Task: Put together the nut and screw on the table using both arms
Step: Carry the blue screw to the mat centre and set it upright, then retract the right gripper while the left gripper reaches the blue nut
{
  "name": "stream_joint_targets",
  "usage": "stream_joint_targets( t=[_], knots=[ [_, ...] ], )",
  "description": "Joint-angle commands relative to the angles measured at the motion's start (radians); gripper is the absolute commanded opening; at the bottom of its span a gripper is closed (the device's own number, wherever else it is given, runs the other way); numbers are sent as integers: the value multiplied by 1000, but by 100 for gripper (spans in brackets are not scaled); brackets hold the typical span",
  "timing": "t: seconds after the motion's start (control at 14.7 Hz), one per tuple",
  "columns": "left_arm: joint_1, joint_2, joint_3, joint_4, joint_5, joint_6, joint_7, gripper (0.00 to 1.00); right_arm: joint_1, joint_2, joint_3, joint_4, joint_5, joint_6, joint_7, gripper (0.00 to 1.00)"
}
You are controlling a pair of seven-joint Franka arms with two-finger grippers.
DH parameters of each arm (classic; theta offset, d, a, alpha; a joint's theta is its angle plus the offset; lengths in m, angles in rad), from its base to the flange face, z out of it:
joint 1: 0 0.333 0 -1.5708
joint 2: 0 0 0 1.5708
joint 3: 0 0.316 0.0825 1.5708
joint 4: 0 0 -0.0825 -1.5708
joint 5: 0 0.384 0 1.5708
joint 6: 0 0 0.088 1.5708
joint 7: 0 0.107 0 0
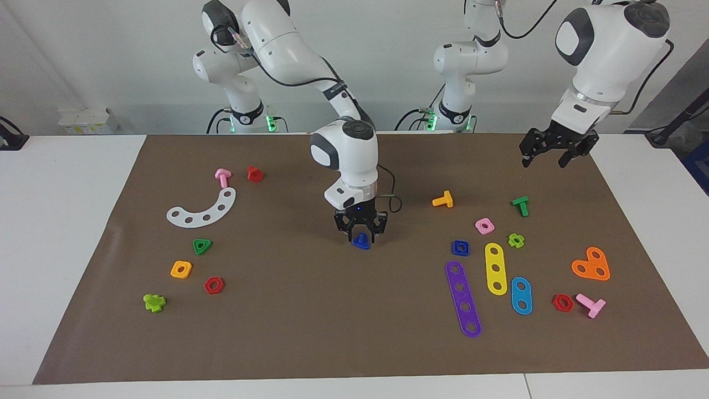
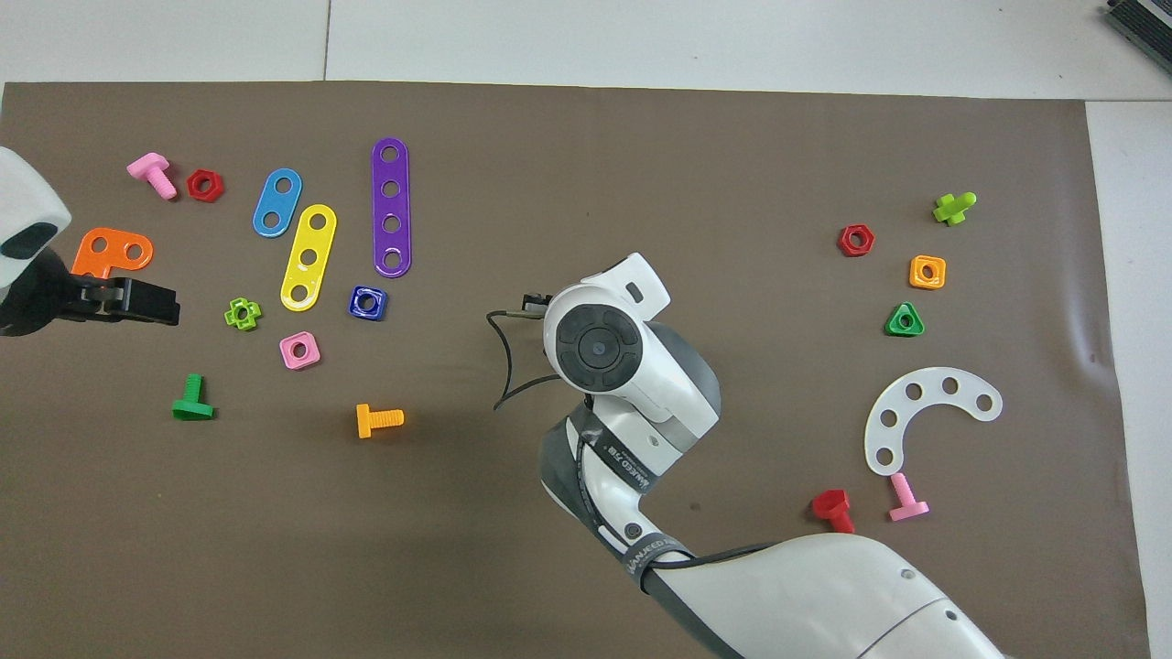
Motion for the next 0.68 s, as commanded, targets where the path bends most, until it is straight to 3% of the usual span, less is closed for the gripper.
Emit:
stream_joint_targets(
  t=[0.0,0.34,0.61],
  knots=[
    [-35,66,9,-3,-13,84,-15,92,-78,-123,11,-6,-20,-117,-12,100],
    [-87,195,8,-6,-71,286,-10,92,-191,-285,13,-21,-11,-378,-205,100],
    [-126,273,6,-12,-71,380,-9,88,-332,-439,11,-100,90,-499,-450,100]
  ],
)
